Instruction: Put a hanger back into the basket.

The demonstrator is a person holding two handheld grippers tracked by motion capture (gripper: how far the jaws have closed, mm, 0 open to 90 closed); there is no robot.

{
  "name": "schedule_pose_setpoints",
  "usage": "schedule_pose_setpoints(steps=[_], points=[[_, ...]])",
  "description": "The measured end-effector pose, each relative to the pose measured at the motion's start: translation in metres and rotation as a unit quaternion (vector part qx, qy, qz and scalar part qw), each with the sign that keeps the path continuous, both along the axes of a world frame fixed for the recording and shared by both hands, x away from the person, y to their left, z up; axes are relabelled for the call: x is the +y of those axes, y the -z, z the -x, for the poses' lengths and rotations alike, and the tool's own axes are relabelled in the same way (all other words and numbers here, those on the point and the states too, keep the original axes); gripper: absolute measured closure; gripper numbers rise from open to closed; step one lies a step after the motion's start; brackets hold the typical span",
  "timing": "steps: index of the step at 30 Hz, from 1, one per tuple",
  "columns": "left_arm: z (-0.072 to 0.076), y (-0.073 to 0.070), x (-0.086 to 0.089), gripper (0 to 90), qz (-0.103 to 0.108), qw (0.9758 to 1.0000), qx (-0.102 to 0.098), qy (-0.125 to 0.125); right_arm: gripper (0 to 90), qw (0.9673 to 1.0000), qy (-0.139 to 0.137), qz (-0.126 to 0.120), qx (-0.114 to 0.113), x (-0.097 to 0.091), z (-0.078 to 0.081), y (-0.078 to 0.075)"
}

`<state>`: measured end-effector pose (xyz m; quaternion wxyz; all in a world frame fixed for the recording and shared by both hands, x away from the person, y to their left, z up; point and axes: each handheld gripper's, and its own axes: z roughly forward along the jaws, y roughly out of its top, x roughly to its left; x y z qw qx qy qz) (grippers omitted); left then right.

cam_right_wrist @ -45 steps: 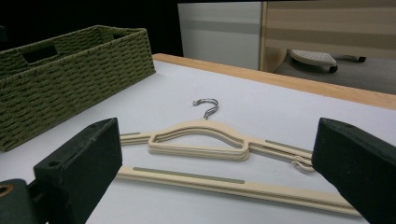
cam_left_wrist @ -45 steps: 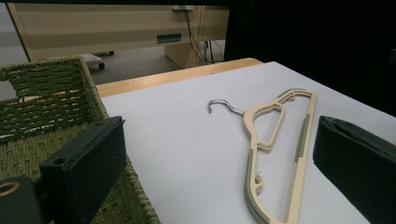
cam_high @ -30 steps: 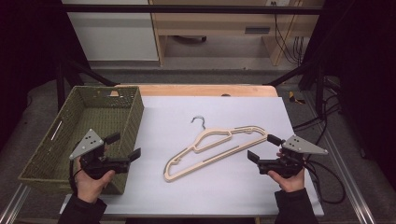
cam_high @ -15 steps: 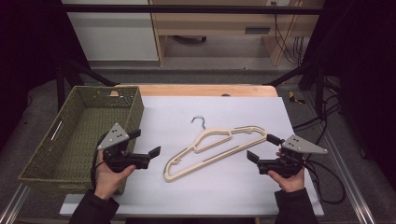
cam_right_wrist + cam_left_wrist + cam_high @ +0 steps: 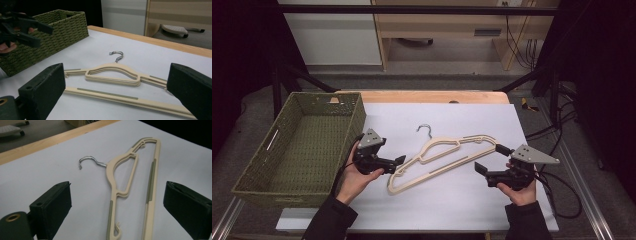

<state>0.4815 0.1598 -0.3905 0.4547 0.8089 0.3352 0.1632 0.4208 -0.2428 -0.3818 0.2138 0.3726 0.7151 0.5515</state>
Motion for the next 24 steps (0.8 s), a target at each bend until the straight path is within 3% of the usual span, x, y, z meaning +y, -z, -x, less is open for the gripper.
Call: schedule_pose_setpoints(steps=[9,10,16,20,24], points=[[-0.023,0.031,-0.022,20.1,-0.044,0.9977,0.051,0.014,2.7,0.9999,-0.007,0.006,0.004,0.003,-0.002,0.003],[-0.027,0.037,-0.026,22.9,-0.051,0.9966,0.063,0.017,2.7,0.9999,-0.007,0.006,0.005,0.003,-0.002,0.003],[-0.033,0.051,-0.034,31.7,-0.076,0.9935,0.081,0.024,2.8,0.9999,-0.007,0.006,0.006,0.003,-0.002,0.003],[-0.039,0.062,-0.038,40.9,-0.098,0.9899,0.098,0.028,2.8,0.9999,-0.007,0.005,0.007,0.003,-0.002,0.003],[-0.045,0.073,-0.041,52.8,-0.104,0.9877,0.114,0.026,2.8,0.9999,-0.010,0.007,0.008,0.003,-0.003,0.003]])
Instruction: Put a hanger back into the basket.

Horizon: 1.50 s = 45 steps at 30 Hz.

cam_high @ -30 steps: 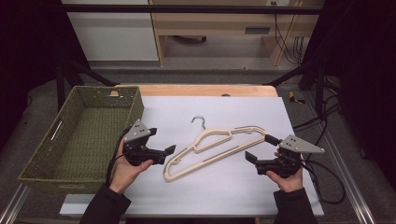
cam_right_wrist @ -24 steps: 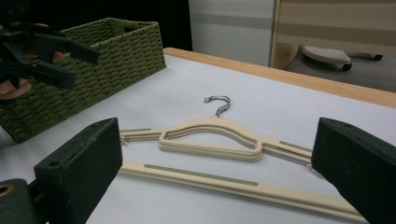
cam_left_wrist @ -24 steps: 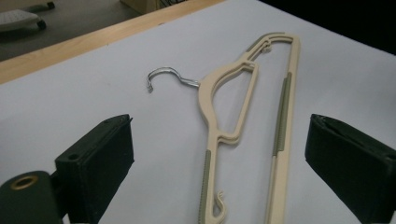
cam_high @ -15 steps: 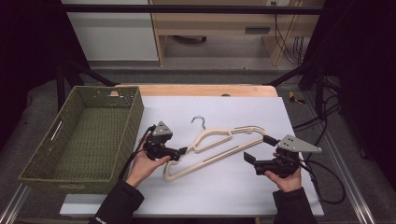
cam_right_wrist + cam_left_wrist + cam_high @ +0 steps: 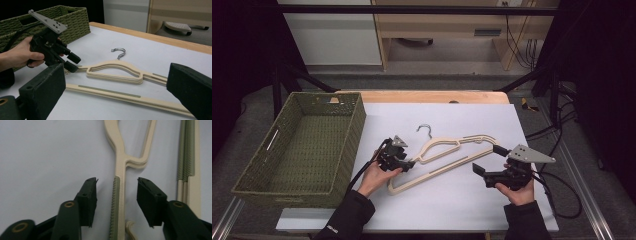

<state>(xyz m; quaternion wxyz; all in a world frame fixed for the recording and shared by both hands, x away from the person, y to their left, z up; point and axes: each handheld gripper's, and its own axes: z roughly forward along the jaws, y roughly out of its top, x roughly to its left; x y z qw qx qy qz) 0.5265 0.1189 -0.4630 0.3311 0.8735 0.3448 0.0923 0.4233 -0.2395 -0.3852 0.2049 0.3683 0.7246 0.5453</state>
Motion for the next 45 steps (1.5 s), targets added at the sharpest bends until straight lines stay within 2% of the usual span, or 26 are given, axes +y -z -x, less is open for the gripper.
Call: schedule_pose_setpoints(steps=[4,11,21,26,30,33,36,38,43,45], points=[[-0.001,0.004,-0.002,60.7,-0.006,1.0000,0.006,0.000,2.8,1.0000,-0.001,0.003,-0.002,0.000,-0.001,0.001],[-0.002,0.003,0.000,76.5,0.000,0.9999,0.014,0.010,2.8,1.0000,-0.001,0.007,0.005,0.003,-0.002,0.002],[0.003,-0.005,0.001,79.3,-0.012,0.9996,-0.002,0.027,3.2,0.9998,-0.005,0.015,0.015,0.008,-0.006,0.007],[0.011,-0.013,0.000,79.5,-0.017,0.9992,-0.022,0.028,4.3,0.9997,-0.011,0.017,0.016,0.011,-0.008,0.009],[0.022,-0.021,-0.002,79.5,-0.023,0.9982,-0.050,0.022,6.1,0.9997,-0.010,0.011,0.020,0.016,-0.013,0.012],[0.029,-0.028,-0.002,79.6,-0.027,0.9971,-0.067,0.024,6.5,0.9994,-0.014,0.018,0.025,0.021,-0.018,0.014],[0.031,-0.030,-0.002,79.6,-0.025,0.9971,-0.068,0.024,6.6,0.9991,-0.017,0.023,0.032,0.028,-0.023,0.017],[0.029,-0.027,-0.003,79.6,-0.031,0.9971,-0.065,0.024,6.6,0.9989,-0.022,0.025,0.033,0.030,-0.024,0.019],[0.022,-0.016,-0.003,79.5,-0.041,0.9975,-0.051,0.027,6.6,0.9990,-0.020,0.025,0.032,0.030,-0.023,0.018],[0.019,-0.006,-0.005,79.5,-0.051,0.9974,-0.044,0.026,6.6,0.9992,-0.019,0.021,0.030,0.029,-0.023,0.017]])
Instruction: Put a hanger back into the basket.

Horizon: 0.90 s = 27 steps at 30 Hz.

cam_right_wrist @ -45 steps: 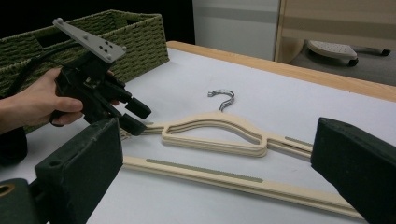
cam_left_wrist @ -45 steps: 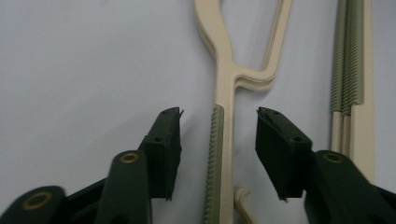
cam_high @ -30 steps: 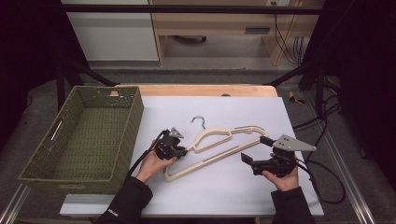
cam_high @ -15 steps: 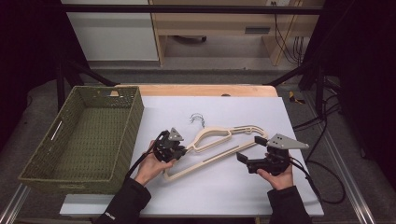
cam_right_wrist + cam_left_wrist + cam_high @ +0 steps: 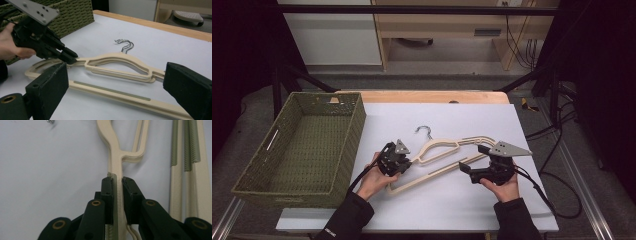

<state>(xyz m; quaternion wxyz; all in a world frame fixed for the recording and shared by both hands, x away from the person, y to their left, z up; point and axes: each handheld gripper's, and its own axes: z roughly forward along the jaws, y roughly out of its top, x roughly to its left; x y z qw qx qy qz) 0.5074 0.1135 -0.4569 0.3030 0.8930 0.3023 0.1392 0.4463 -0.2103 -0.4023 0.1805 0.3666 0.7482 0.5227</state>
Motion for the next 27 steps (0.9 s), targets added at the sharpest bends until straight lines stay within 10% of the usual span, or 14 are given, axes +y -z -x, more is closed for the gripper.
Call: schedule_pose_setpoints(steps=[20,27], points=[[-0.004,0.001,0.005,79.0,0.020,0.9995,0.022,0.003,5.5,1.0000,0.002,-0.001,-0.005,-0.003,0.003,-0.003],[0.004,-0.015,0.006,79.6,0.020,0.9997,-0.013,0.008,5.9,1.0000,0.001,-0.002,-0.005,-0.003,0.002,-0.003]])
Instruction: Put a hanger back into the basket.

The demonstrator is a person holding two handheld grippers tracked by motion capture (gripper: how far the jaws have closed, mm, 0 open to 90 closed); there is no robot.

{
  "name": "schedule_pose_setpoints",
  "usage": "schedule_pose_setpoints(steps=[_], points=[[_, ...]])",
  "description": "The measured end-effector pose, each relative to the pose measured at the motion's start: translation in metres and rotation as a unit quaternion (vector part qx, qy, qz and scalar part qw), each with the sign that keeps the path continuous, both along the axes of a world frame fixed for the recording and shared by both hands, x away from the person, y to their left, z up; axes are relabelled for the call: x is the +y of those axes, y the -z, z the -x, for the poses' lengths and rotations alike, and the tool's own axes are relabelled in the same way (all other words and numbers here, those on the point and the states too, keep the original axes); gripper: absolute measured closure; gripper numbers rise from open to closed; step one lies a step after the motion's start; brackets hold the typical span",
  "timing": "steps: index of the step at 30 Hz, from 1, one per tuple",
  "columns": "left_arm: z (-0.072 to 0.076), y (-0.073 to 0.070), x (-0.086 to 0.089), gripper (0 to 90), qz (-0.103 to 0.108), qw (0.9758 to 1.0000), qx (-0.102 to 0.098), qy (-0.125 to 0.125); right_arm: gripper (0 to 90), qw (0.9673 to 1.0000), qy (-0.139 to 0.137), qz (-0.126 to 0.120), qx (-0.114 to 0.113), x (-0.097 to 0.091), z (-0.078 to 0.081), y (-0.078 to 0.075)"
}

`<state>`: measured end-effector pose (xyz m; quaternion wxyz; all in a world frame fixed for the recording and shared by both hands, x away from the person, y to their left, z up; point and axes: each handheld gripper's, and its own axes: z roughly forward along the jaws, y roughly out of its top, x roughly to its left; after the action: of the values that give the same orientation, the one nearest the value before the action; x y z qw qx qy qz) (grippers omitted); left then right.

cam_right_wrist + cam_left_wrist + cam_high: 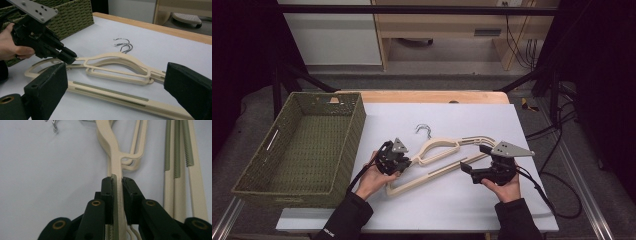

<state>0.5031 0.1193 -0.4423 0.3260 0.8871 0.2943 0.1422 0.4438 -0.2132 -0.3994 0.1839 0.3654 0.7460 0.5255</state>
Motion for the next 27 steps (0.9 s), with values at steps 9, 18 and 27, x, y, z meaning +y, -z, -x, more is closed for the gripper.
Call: schedule_pose_setpoints(steps=[9,18,27], points=[[0.024,-0.021,-0.004,79.7,0.004,0.9984,-0.057,0.000,9.5,1.0000,-0.009,0.001,0.000,0.011,-0.007,0.000],[0.044,-0.032,-0.010,79.7,-0.001,0.9958,-0.091,0.005,15.8,0.9998,-0.014,-0.005,0.013,0.044,-0.036,-0.003],[0.050,-0.035,-0.012,79.7,0.002,0.9951,-0.099,0.008,20.7,0.9995,-0.004,0.005,0.030,0.074,-0.070,-0.004]])
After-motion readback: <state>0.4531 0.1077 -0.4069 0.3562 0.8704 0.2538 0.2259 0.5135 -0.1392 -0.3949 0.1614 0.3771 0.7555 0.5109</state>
